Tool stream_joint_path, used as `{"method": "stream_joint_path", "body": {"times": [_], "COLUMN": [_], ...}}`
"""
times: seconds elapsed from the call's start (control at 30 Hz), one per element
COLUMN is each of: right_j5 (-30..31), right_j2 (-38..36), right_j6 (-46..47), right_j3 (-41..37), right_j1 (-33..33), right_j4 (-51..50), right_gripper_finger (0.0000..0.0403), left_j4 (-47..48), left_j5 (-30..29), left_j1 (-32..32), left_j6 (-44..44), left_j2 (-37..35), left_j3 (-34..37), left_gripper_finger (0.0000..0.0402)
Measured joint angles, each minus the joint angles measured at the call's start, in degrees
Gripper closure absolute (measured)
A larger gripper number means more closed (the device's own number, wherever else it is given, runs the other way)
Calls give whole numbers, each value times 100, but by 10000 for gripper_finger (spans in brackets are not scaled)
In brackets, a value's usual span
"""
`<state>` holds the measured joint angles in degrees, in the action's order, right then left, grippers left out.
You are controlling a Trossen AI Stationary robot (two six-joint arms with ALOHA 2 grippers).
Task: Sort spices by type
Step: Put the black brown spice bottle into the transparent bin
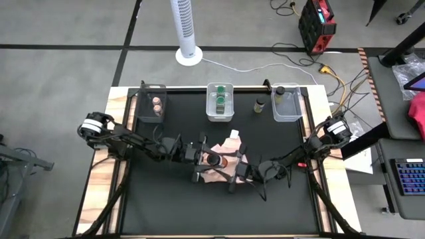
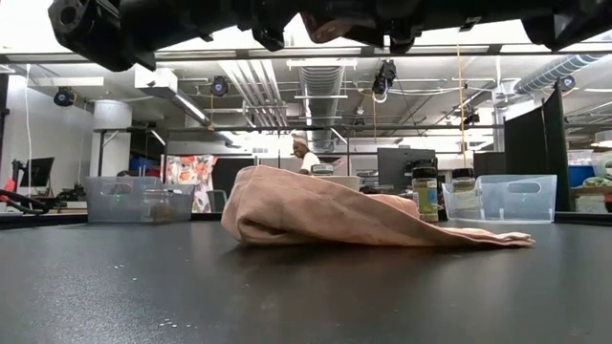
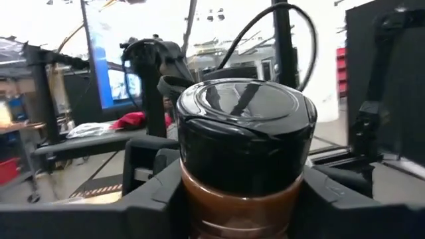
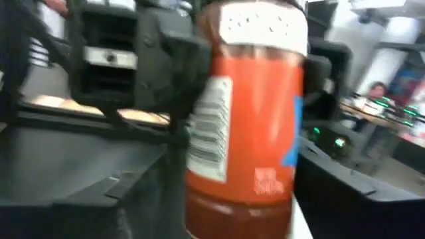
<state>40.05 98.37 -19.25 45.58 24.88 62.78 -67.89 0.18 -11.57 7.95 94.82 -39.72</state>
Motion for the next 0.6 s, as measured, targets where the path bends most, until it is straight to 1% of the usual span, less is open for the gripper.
{"method": "stream_joint_path", "body": {"times": [0.1,0.23,0.3,0.37,0.4,0.53,0.6], "right_j5": [669,1912,2240,2261,2152,1198,918], "right_j2": [-44,-240,-412,-621,-714,-905,-905], "right_j6": [-16,-78,5,19,22,343,578], "right_j3": [1,15,31,66,98,298,408], "right_j1": [101,402,545,637,653,523,378], "right_j4": [-243,-912,-1169,-1217,-1211,-1287,-1403], "right_gripper_finger": [94,77,73,71,71,72,74], "left_j4": [543,1965,2604,2926,3003,2989,2987], "left_j5": [-398,-1036,-1161,-1209,-1215,-1230,-1234], "left_j1": [0,-31,-64,-69,-74,-81,-85], "left_j6": [113,283,326,354,357,358,358], "left_j2": [-154,-615,-833,-943,-968,-968,-968], "left_j3": [0,4,4,7,12,10,9], "left_gripper_finger": [249,243,242,242,242,242,242]}}
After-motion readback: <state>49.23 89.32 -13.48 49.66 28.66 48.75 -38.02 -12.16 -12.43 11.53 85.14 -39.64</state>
